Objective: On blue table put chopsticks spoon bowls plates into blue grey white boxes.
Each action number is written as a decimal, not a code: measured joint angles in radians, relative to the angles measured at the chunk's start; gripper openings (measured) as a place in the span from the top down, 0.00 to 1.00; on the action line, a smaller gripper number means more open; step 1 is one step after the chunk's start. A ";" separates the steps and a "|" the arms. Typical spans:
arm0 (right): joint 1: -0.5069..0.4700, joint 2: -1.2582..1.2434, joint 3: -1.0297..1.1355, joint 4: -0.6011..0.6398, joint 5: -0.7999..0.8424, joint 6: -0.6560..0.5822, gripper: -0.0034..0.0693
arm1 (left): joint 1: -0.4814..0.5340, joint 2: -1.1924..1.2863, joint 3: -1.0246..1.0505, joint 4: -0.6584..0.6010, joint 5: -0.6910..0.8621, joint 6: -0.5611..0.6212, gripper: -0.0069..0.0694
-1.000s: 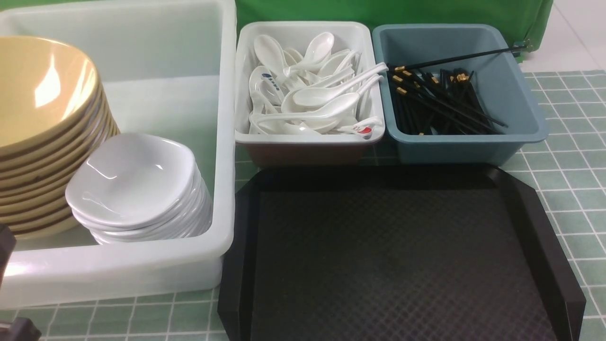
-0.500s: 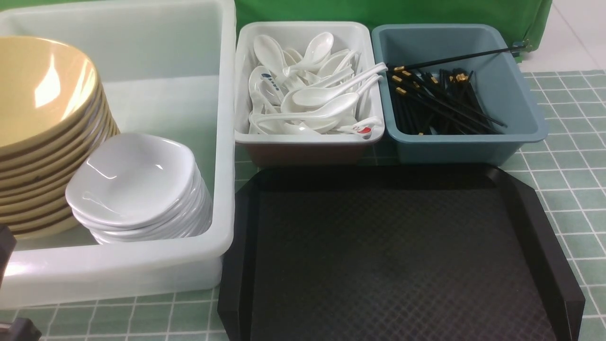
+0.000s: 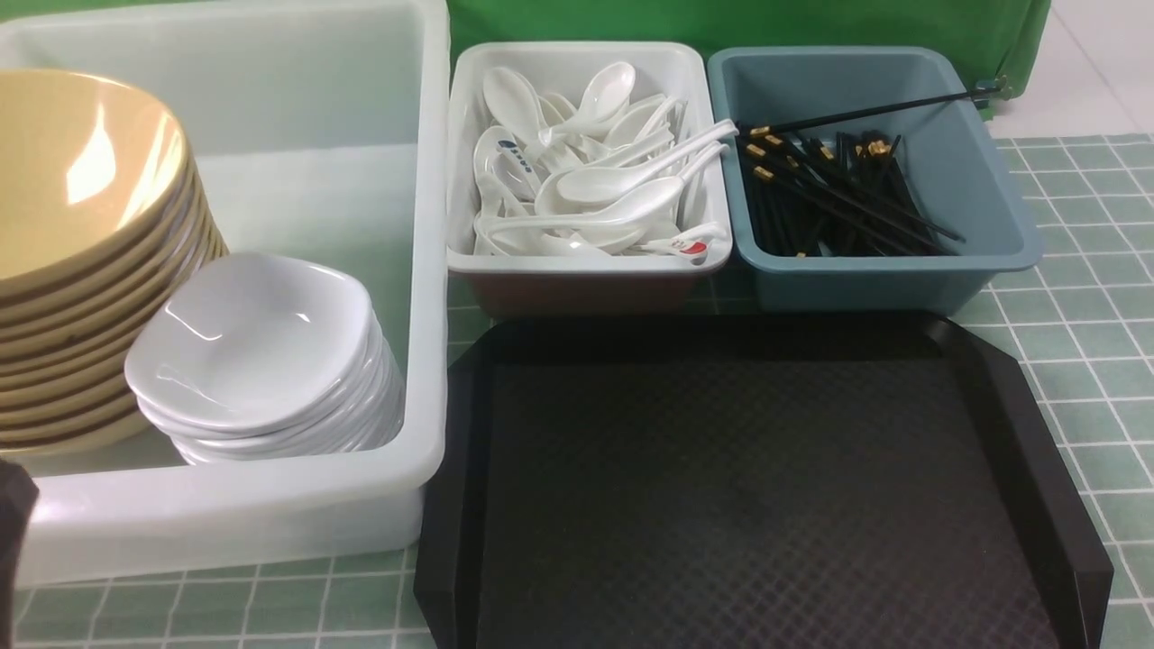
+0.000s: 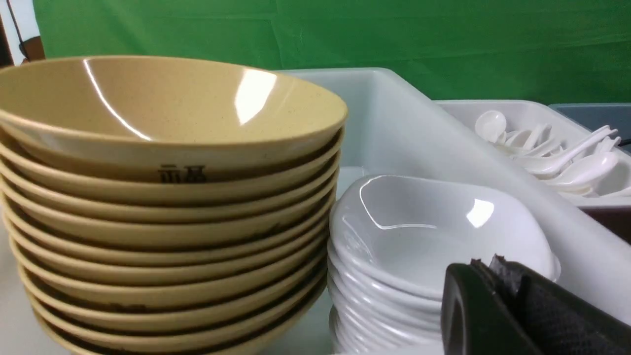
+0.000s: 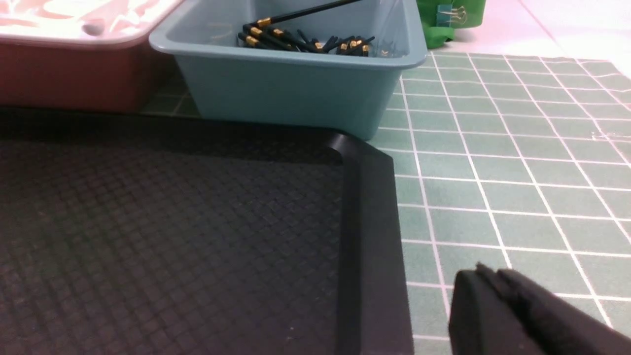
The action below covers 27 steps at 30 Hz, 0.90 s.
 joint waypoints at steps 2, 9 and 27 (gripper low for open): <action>0.000 0.000 0.000 0.000 0.000 0.001 0.85 | 0.000 -0.021 0.076 0.025 -0.044 -0.089 0.91; -0.002 0.000 -0.001 0.000 0.005 0.001 0.85 | 0.000 -0.023 0.179 0.268 -0.053 -0.405 0.91; -0.004 0.000 -0.001 -0.001 0.006 0.001 0.82 | 0.000 -0.023 0.178 0.300 0.032 -0.264 0.91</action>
